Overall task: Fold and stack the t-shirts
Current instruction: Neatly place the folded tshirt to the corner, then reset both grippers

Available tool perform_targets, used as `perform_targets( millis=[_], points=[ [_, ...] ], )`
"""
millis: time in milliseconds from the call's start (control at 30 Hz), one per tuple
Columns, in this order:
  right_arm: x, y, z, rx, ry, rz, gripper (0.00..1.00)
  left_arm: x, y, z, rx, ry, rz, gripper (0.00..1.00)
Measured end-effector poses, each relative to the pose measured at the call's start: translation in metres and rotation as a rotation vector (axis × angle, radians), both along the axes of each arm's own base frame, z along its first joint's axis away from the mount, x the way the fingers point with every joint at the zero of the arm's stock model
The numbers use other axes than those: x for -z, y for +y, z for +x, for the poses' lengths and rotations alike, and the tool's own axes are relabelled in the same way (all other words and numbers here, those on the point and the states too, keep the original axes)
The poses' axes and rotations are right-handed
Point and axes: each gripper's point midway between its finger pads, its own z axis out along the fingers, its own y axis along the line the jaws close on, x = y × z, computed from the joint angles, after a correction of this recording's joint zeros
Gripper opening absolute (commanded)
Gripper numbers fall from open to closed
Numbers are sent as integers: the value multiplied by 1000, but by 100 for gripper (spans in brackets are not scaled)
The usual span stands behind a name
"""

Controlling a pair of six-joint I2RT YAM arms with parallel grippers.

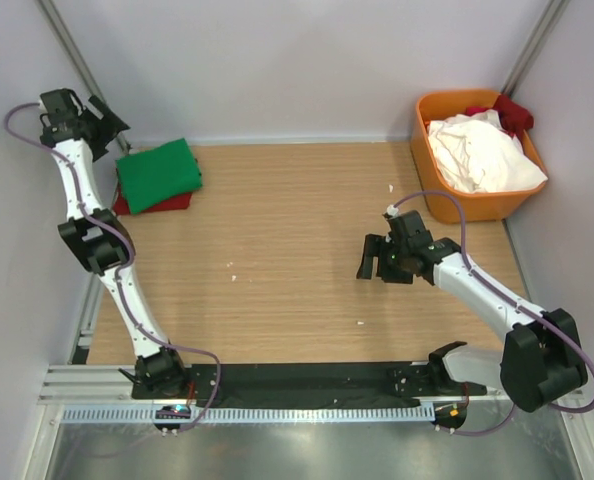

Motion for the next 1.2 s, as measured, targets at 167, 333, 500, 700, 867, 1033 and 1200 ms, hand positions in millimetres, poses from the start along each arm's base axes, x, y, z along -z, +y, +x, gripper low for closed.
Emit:
perform_targets(
  millis=[167, 333, 500, 700, 867, 1033, 1200],
  points=[
    [1, 0, 0, 0, 2, 0, 79, 9, 6, -2, -29, 23, 12, 100],
    [1, 1, 0, -2, -1, 1, 79, 40, 3, -14, -39, 105, -16, 100],
    [1, 1, 0, -7, -1, 2, 80, 79, -15, -48, -38, 239, -65, 100],
    [0, 4, -2, -20, -1, 7, 80, 71, -59, -89, -25, 318, -23, 100],
    [-3, 8, -5, -36, -13, 12, 80, 14, -148, -130, 119, 246, 131, 100],
    [-12, 16, -10, -62, -42, 29, 80, -8, -255, -189, 390, 192, 335, 100],
    [-32, 30, -19, -80, -97, 70, 82, 25, -329, -251, 677, 255, 569, 100]
  ],
)
